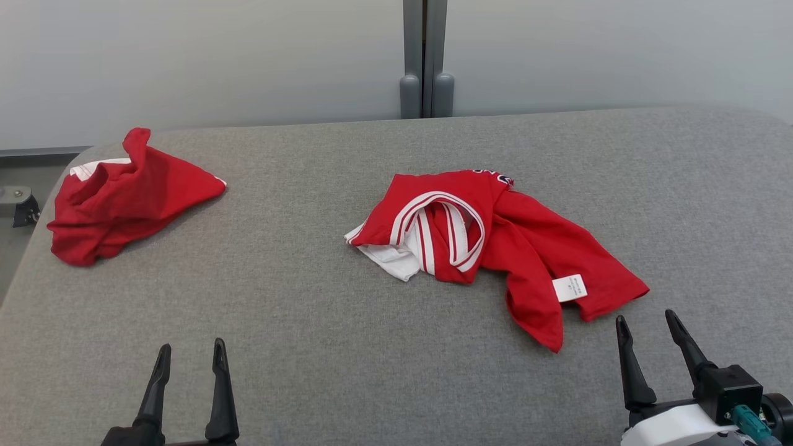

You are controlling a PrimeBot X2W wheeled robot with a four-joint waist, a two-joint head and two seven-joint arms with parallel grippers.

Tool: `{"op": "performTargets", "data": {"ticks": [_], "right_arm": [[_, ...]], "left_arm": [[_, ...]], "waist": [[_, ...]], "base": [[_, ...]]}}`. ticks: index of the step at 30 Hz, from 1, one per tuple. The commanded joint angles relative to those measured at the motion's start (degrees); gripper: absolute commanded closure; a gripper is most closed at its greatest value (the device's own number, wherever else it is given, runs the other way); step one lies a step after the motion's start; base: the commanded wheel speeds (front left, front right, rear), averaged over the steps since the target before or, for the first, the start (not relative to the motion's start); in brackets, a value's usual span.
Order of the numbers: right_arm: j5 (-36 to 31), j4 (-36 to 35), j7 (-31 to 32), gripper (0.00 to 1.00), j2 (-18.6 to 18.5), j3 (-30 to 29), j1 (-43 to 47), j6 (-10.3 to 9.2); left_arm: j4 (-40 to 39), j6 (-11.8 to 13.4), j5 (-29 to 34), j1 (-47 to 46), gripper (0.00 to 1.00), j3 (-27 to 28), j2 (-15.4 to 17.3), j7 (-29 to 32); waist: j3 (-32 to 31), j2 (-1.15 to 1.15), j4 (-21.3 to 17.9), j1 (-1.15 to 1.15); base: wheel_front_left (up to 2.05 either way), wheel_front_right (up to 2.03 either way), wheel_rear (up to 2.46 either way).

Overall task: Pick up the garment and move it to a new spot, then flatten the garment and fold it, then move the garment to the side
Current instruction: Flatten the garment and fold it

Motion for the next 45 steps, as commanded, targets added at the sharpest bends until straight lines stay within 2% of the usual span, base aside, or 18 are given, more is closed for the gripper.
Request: {"op": "performTargets", "data": {"ticks": [1, 12, 16, 23, 34, 35, 36, 37, 39, 45], "right_arm": [[0.17, 0.16, -0.18, 0.0, -0.03, 0.05, 0.25, -0.08], [1.68, 1.72, -0.18, 0.0, -0.34, 2.47, -5.35, -0.08], [3.26, 8.44, 0.21, 0.0, -0.88, 3.56, -8.38, -0.08], [5.63, 20.73, 7.38, 0.0, -0.65, 5.67, -13.1, -0.08], [9.58, 30.15, 9.28, 0.0, -0.07, 8.55, -18.5, -0.08], [10.18, 30.74, 9.4, 0.18, -0.05, 9.18, -19.11, -0.08], [10.89, 31.29, 9.57, 0.53, -0.06, 9.31, -19.54, -0.08], [11.22, 31.83, 9.59, 0.66, -0.11, 9.53, -20.05, -0.08], [12.13, 32.51, 9.61, 1.0, -0.06, 10.23, -21.02, -0.08], [18.59, 30.81, 9.28, 1.0, -0.03, 14.24, -23.66, -0.08]], "left_arm": [[0.27, -0.24, 0.15, 0.33, 0.0, 0.06, 0.06, -0.03], [1.35, -0.93, 0.81, -1.08, 0.0, -0.46, 0.05, -0.03], [1.61, -1.11, 0.84, -1.5, 0.0, -0.82, 0.05, -0.03], [1.85, -0.83, 0.21, -1.64, 0.0, -1.7, 0.05, -0.03], [1.82, -0.56, -0.31, -2.05, 0.0, -2.24, 0.06, -0.03], [1.85, -0.55, -0.31, -2.12, 0.0, -2.29, 0.05, -0.03], [1.9, -0.5, -0.36, -2.21, 0.0, -2.32, 0.05, -0.03], [1.94, -0.45, -0.4, -2.33, 0.0, -2.35, 0.06, -0.03], [1.96, -0.32, -0.64, -2.45, 0.0, -2.4, 0.06, -0.03], [2.2, -0.17, -0.84, -2.72, 0.0, -2.48, 0.06, -0.03]], "waist": [[-0.01, 0.0, -0.07, 0.0], [0.85, 0.0, -0.36, 0.0], [0.92, 0.0, 0.41, 0.0], [1.32, 0.0, 1.68, 0.0], [2.28, 0.0, 2.22, 0.0], [2.34, 0.0, 2.24, 0.0], [2.35, 0.0, 2.25, 0.0], [2.35, 0.0, 2.26, 0.0], [2.4, 0.0, 2.26, 0.0], [2.19, 0.0, 2.23, 0.0]], "base": [[0.0, 0.0, 0.0], [0.0, 0.0, 0.0], [0.0, 0.0, 0.0], [0.0, 0.0, 0.0], [0.0, 0.0, 0.0], [0.0, 0.0, 0.0], [0.0, 0.0, 0.0], [0.0, 0.0, 0.0], [0.0, 0.0, 0.0], [0.0, 0.0, 0.0]]}}
